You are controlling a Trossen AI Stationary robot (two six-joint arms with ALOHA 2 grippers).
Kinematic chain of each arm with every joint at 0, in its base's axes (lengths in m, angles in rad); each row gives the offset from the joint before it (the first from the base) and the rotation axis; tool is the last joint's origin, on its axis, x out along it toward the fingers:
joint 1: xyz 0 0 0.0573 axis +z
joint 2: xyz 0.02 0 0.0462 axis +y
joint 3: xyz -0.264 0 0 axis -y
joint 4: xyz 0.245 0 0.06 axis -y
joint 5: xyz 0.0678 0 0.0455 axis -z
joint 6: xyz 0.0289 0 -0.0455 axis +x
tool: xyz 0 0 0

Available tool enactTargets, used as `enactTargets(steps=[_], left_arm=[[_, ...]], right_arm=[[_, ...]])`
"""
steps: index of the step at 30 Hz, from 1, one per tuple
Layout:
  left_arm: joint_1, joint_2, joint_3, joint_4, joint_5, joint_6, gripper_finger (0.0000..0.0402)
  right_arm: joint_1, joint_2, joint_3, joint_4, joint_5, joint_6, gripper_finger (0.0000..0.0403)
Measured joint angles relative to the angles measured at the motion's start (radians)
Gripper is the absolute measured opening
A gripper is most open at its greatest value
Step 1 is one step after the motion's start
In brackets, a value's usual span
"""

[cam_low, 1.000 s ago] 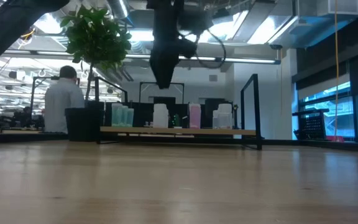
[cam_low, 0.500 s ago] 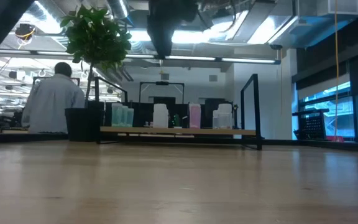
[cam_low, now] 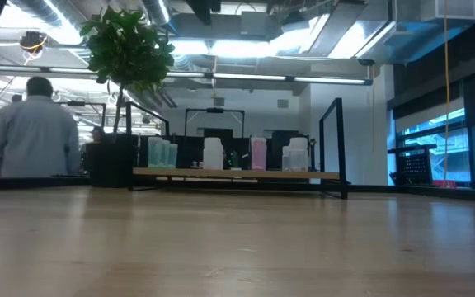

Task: Pick and place medicine bottles onto shelf by color
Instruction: Return to Home Position

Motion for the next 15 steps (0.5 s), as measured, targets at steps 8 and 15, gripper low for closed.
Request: enactTargets(steps=[8,15], left_arm=[[-0.138,-0.012,0.0,0.0,-0.097,-0.13,0.0293],[-0.198,-0.025,-0.05,-0.001,-0.177,-0.177,0.0293]], right_arm=[[0.0,0.0,0.0,0.017,0.002,-0.004,0.0232],[-0.009,0.0,0.0,0.017,-0.016,-0.029,0.0232]])
